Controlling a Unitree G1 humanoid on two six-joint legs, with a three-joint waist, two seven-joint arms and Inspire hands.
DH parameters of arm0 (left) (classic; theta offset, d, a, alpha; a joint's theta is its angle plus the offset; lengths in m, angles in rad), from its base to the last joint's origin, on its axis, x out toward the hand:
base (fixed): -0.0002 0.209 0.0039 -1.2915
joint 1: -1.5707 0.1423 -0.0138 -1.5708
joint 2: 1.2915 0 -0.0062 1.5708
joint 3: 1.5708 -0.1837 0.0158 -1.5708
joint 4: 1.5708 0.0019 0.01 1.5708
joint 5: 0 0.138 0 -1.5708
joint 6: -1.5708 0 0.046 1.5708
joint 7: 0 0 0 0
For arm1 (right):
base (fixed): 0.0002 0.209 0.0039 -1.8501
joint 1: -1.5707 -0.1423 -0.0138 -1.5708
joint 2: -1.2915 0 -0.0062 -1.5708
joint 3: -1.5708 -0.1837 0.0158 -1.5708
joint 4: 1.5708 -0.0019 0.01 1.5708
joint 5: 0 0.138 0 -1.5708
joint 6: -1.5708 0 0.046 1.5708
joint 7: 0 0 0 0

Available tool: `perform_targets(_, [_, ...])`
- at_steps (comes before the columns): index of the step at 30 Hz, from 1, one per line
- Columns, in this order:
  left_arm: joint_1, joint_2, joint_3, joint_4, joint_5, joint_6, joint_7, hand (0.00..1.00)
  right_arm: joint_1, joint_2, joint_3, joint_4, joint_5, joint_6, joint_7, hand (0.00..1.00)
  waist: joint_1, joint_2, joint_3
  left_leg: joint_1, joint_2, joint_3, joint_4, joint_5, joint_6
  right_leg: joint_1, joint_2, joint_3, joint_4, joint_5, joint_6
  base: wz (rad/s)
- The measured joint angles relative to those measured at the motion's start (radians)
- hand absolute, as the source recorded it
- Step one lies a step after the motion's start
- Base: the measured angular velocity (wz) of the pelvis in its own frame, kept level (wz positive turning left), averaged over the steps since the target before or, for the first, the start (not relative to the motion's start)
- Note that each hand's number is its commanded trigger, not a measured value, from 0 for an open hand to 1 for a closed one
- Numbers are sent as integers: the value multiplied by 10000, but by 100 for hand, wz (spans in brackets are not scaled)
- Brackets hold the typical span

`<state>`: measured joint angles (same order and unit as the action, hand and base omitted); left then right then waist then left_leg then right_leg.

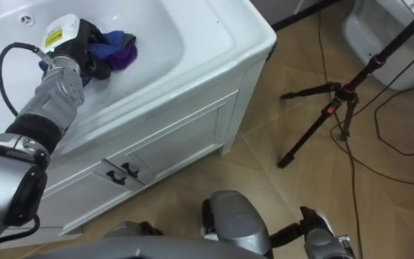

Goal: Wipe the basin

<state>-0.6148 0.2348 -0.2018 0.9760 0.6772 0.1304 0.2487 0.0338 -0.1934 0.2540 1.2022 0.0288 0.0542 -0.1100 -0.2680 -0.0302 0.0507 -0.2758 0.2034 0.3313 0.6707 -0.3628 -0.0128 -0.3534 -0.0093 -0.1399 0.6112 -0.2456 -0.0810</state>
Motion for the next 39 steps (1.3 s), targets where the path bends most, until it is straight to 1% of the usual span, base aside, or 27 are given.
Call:
perform_targets(4, [1,-17,-10,-50,17,-3,-170,100,238,-2,-9,30,-80,18,31,0,-25,-37,4,214,18,241,-36,-77,68,84,-5,140,-2,2,68,-13])
perform_targets(7, [2,-129,-35,-91,4,-3,-296,100,468,0,-8,25,-135,48,48,0,-33,-47,3,360,13,260,-31,-135,77,219,-5,159,-12,-27,116,-1])
perform_targets(8, [2,-153,-34,-111,4,-3,-375,100,499,5,-8,29,-137,128,48,0,-32,-55,1,417,6,268,-37,-156,69,268,-2,180,-12,-35,125,-4])
perform_targets(12, [4,-162,-101,-117,55,-3,-492,100,587,8,-21,23,-274,153,48,0,-39,-84,-8,616,9,310,-56,-193,67,446,26,247,-43,-47,146,-4])
perform_targets(13, [11,-141,-117,-106,162,-7,-510,100,642,8,-31,16,-357,202,49,0,-29,-84,-10,645,26,300,-39,-213,59,487,59,275,-55,-45,149,-7])
perform_targets(14, [18,-79,-122,-104,299,-20,-559,100,675,10,-31,-44,-350,257,55,0,-31,-81,-13,651,128,337,53,-259,56,521,119,267,-64,-42,143,-8])
perform_targets(15, [30,-24,-155,-79,338,-50,-567,100,690,12,-31,-63,-353,270,74,0,-32,-81,-13,662,171,348,103,-291,38,543,153,264,-56,-46,133,-9])
perform_targets(17, [46,178,-269,170,407,-88,-572,100,688,1,-43,-75,-358,303,146,0,-14,-65,-36,745,343,386,251,-401,-26,642,294,262,-59,-58,85,-12])
perform_targets(18, [53,206,-269,193,504,-70,-584,100,711,0,-39,-78,-358,310,166,0,11,-60,-48,758,358,384,252,-403,-30,654,301,231,-59,-63,74,-5])
perform_targets(19, [58,247,-269,225,845,-69,-591,100,816,-3,-39,-98,-358,324,199,0,40,-51,-53,762,385,393,269,-404,-33,661,299,225,-56,-71,57,0])
perform_targets(21, [62,353,-266,415,1231,-71,-596,100,973,-4,-41,-154,-382,346,267,0,82,8,-80,759,458,409,324,-418,-61,663,350,216,-60,-62,20,-5])
perform_targets(23, [105,583,-252,700,1449,-84,-599,100,1151,-9,-106,-386,-395,341,287,0,145,74,-124,802,476,467,342,-443,-112,686,427,245,-70,-55,-24,-12])
perform_targets(24, [201,757,-192,860,1534,-67,-599,100,1253,-9,-287,-446,-415,334,302,0,148,124,-160,825,480,466,342,-442,-144,706,456,257,-67,-59,-48,-8])
perform_targets(26, [523,1228,-159,862,2053,-44,-602,100,1359,-44,-527,-442,-754,356,377,0,179,212,-209,800,488,461,342,-429,-169,705,476,273,-61,-59,-73,-3])
perform_targets(27, [610,1353,-152,862,2189,-39,-605,100,1382,-56,-560,-443,-822,356,383,0,196,230,-220,807,488,457,342,-428,-171,703,476,271,-52,-61,-76,0])
perform_targets(29, [931,1746,45,903,2777,19,-637,100,1506,-67,-951,-462,-1101,348,384,0,351,329,-279,834,483,451,341,-426,-174,710,468,263,-50,-58,-82,0])
perform_targets(30, [1066,1889,52,898,2936,21,-637,100,1510,-69,-1067,-462,-1154,347,381,0,363,358,-297,830,480,451,341,-426,-174,720,464,260,-49,-58,-81,0])
perform_targets(31, [1335,2204,60,903,3312,45,-637,100,1573,-73,-1255,-456,-1226,344,381,0,373,382,-307,897,470,455,313,-425,-173,786,453,260,-58,-59,-80,0])
perform_targets(32, [1557,2437,95,910,3660,145,-639,100,1621,-88,-1322,-476,-1313,343,383,0,482,382,-305,981,460,468,261,-415,-183,879,439,262,-66,-62,-75,0])
perform_targets(33, [1650,2500,187,909,3812,194,-640,100,1651,-91,-1371,-505,-1364,340,389,0,563,381,-305,1057,462,467,222,-406,-194,942,433,264,-85,-66,-70,3])
perform_targets(34, [1869,2571,421,893,4028,299,-644,100,1743,-109,-1468,-505,-1424,347,410,0,631,403,-301,1165,463,450,169,-399,-198,1074,433,238,-162,-71,-63,6])
perform_targets(35, [2133,2628,516,877,4231,417,-647,100,1822,-117,-1609,-521,-1440,347,428,0,797,438,-297,1288,463,440,114,-394,-207,1217,443,228,-237,-74,-60,5])
perform_targets(37, [2523,2639,847,861,4503,456,-631,100,1898,-153,-1664,-594,-1457,343,470,0,916,478,-317,1367,449,433,68,-393,-209,1302,437,231,-277,-84,-47,2])
perform_targets(38, [2671,2638,923,718,4583,452,-528,100,1923,-166,-1715,-680,-1478,345,477,0,1087,511,-334,1347,451,415,70,-394,-210,1299,445,228,-303,-81,-45,0])
perform_targets(39, [2683,2639,927,670,4679,452,-521,100,1938,-167,-1751,-737,-1478,344,477,0,1138,528,-344,1325,452,397,74,-394,-210,1294,445,217,-311,-76,-43,3])
